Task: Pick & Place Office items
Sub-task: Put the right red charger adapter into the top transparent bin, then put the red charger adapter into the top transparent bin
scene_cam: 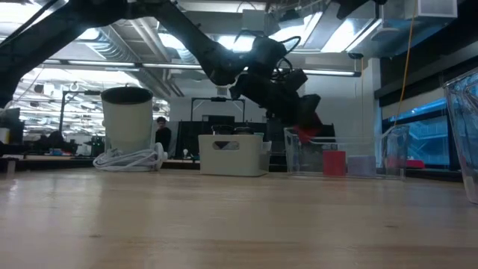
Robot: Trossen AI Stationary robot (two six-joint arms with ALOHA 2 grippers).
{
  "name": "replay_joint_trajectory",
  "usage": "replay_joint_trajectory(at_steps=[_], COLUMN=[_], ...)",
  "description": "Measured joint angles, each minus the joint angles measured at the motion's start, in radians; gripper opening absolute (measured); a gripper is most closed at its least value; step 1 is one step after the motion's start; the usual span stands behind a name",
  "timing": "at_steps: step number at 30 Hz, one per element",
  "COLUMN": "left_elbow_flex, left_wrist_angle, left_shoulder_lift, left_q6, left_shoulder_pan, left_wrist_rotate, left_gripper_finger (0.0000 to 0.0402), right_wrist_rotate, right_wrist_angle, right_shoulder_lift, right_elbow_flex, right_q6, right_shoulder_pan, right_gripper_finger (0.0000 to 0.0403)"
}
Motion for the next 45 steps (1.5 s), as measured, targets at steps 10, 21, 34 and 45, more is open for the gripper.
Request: replay_joint_trajectory(at_steps=[10,21,34,45], left_elbow_flex=[0.003,0.000,0.000,0.000], left_wrist_angle=[-0.061,-0.042,-0.040,-0.039], left_shoulder_lift=[-0.003,-0.002,-0.001,-0.001], left_q6=[0.006,0.009,0.009,0.008], left_shoulder_pan=[0.000,0.000,0.000,0.000], left_wrist_rotate=[0.001,0.016,0.017,0.016], left_gripper_finger=[0.0125,0.0131,0.0146,0.0179], right_wrist_rotate=[0.000,0.000,-0.003,-0.004], right_wrist_angle=[-0.002,-0.003,-0.003,-0.003], right_shoulder_lift=[0.000,0.000,0.000,0.000], right_elbow_flex=[0.000,0.000,0.000,0.000], right_q6=[-0.008,-0.017,-0.022,-0.025], right_shoulder_pan=[0.000,0.000,0.000,0.000], right_gripper_finger=[0.0262,0.0262,0.0262,0.0262])
